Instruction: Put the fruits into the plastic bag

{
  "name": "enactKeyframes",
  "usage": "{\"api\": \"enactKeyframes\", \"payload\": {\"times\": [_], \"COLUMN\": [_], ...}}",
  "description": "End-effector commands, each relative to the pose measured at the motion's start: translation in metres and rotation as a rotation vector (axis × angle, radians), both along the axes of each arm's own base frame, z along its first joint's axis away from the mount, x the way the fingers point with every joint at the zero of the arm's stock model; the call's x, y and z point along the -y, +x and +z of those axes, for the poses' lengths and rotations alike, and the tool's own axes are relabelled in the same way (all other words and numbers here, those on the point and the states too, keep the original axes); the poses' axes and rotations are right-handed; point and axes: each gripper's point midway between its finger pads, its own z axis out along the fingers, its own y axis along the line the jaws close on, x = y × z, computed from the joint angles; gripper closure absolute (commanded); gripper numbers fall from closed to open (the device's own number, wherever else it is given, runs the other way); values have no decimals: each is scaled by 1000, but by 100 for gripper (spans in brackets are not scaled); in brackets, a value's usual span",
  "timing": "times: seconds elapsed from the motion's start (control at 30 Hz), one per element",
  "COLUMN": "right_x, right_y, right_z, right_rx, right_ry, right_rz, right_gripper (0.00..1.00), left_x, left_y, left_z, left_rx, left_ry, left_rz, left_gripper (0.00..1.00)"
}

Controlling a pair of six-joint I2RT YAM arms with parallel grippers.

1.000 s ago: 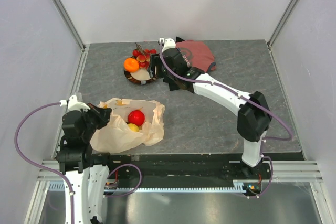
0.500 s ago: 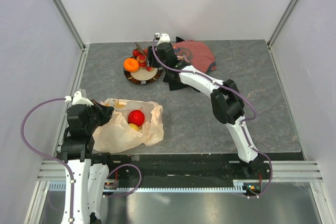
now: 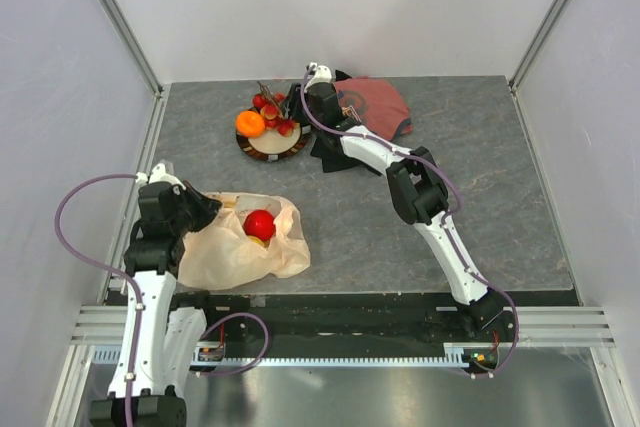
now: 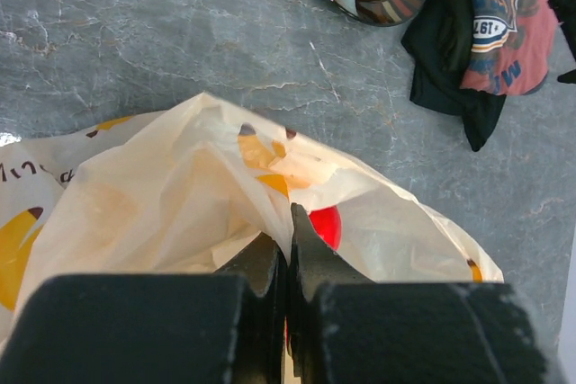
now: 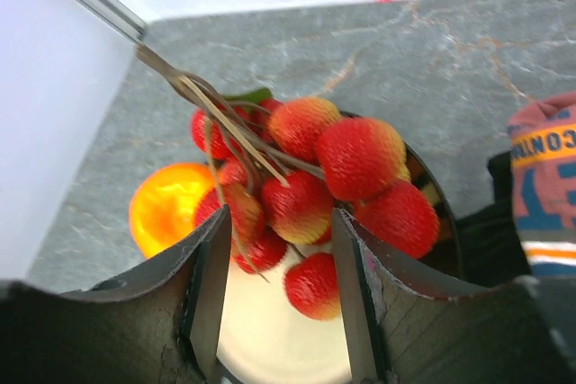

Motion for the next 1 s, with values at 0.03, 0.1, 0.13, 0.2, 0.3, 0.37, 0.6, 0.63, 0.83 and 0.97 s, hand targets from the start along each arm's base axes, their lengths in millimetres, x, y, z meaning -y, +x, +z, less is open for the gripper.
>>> {"api": "enactKeyframes", "payload": {"times": [0.03,0.1,0.13,0.2,0.3,0.37,0.6,0.63,0.83,0.97], "right_x": [-23,-26,-28,-30,-31,-32,-37,-37,-35,-36], "right_y": [-1,-3,-4,-4,-2,-2,-2,-2,0,-2], "right_z": [45,41,41,37,33,28,26,26,28,36], "right_rx": [86,78,77,70,63,63,67,69,72,83], "right_ry": [158,176,182,191,194,194,214,215,227,243], "right_rz": [80,97,104,109,109,117,141,140,133,138], "right_gripper": [45,45,45,45,46,46,49,50,58,63], "left_x": [-1,-1,-1,-2,-2,-3,-2,-3,-3,-3], "left_y": [18,19,20,20,20,20,20,19,18,17], "left_z": [4,4,3,1,-3,-3,-4,-6,-6,-5], "left_rx": [34,33,32,25,16,16,11,1,-4,0], "left_ry": [30,38,41,42,40,40,35,36,37,34], "left_rz": [-37,-41,-41,-38,-35,-33,-31,-28,-26,-28], "left_gripper": [98,98,98,99,98,98,98,98,98,98]}}
